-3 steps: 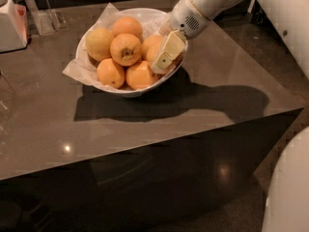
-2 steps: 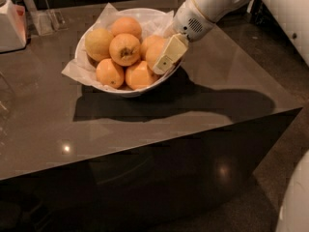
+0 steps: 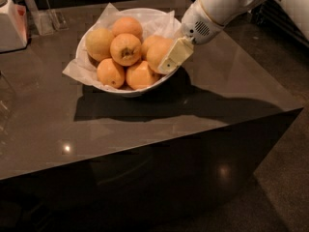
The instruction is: Pick orange from white bowl
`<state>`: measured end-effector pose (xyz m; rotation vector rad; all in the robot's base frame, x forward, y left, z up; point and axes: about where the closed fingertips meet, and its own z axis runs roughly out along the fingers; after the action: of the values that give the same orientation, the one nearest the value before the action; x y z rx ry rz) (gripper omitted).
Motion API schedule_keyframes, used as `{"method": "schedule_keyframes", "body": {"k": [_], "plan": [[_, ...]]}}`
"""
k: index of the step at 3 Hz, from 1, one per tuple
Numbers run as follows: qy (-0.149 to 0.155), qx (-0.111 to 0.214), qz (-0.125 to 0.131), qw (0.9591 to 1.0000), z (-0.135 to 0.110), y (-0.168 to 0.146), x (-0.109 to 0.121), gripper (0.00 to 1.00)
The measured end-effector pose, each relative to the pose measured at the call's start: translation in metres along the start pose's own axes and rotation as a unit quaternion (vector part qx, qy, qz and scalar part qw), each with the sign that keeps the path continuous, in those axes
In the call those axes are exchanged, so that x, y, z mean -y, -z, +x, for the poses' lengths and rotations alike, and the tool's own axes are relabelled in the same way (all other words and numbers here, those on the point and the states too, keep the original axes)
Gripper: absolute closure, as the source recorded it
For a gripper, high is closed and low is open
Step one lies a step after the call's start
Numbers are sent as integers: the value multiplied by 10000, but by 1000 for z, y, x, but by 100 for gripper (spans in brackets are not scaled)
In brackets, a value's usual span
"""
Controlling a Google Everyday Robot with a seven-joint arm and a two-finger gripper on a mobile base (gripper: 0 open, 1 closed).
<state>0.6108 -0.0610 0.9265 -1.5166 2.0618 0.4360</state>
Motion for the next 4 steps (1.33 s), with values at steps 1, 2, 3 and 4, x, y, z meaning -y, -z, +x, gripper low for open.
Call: {"method": "schedule_keyframes", "body": {"k": [1,2,3,4], "plan": [[-43,-11,95,9999,3,3,0,43],[-42,-11,94,9999,3,3,0,45],[55,45,-16,10000,-3,-2,4,64],[87,64,-50,9999,-4,-3,5,87]]}}
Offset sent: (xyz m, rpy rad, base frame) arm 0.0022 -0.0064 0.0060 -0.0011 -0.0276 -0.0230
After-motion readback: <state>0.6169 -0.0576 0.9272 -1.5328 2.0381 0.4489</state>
